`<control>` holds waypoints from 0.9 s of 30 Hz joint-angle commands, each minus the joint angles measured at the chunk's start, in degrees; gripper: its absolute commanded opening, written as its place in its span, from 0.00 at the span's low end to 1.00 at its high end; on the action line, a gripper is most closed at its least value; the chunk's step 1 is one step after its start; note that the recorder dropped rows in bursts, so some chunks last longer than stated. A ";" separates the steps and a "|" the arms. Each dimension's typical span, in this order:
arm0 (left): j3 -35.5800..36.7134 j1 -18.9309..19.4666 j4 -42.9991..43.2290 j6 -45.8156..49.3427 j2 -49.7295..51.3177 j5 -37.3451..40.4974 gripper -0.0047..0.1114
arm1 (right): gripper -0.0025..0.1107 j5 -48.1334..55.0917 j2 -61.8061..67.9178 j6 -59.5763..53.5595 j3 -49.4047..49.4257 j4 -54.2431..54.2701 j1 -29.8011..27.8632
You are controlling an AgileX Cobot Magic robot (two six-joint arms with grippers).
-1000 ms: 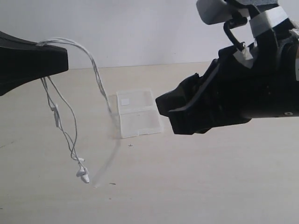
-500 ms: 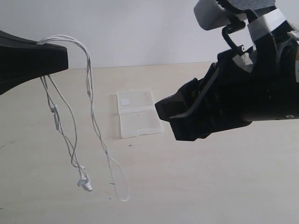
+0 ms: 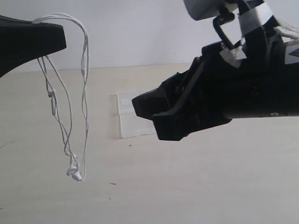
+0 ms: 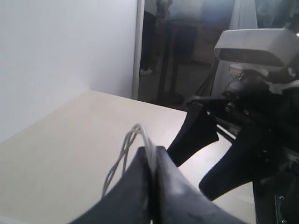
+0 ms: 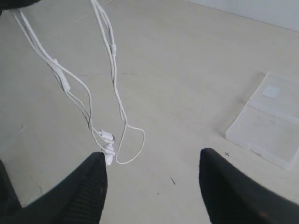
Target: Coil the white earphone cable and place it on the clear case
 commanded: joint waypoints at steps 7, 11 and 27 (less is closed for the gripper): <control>-0.43 0.23 -5.16 5.35 -0.48 0.60 0.04 | 0.52 -4.99 6.12 -15.32 0.21 13.21 0.10; -0.43 0.23 -5.41 6.53 -0.48 0.35 0.04 | 0.52 -4.99 6.29 -20.92 0.21 17.58 0.10; -0.43 0.12 -5.56 9.38 -0.48 0.04 0.04 | 0.67 2.56 12.84 -74.00 0.21 66.23 0.10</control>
